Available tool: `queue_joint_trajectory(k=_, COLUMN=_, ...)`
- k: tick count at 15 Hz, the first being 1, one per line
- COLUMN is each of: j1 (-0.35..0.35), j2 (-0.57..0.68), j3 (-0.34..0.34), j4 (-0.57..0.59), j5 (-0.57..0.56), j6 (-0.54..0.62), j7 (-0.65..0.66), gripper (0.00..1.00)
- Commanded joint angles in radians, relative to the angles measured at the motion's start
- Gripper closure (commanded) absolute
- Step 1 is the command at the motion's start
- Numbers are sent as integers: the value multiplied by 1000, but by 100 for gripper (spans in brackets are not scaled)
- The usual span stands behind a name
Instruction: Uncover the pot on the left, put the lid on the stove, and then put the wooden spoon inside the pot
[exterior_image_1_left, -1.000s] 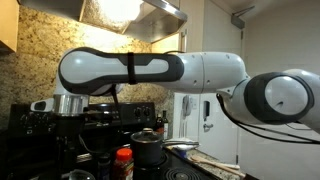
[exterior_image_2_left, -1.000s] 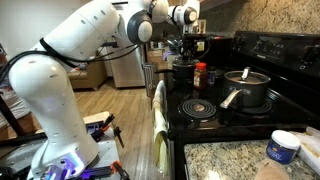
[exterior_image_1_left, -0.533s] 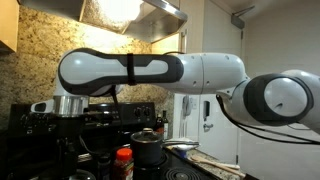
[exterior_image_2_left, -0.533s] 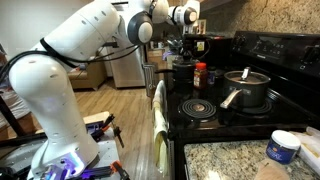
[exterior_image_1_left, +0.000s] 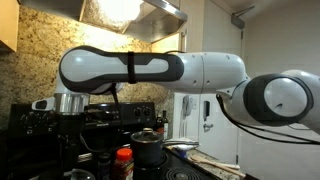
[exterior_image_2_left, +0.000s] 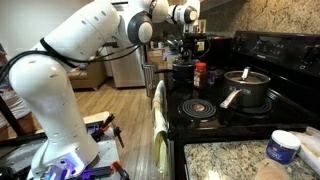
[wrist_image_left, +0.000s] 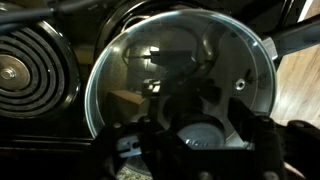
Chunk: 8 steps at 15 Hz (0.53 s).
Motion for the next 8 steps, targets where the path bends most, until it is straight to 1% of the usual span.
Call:
queue_joint_trajectory(k=1, j1=1, j2=23, j3=6, j4=58, j5=7, j6=-34, j7=-16, gripper=1)
queue_joint_trajectory(k=8, j1=12, j2=35, j3=20, j4=71, j5=8, j6=-22, j7=-51, gripper=0)
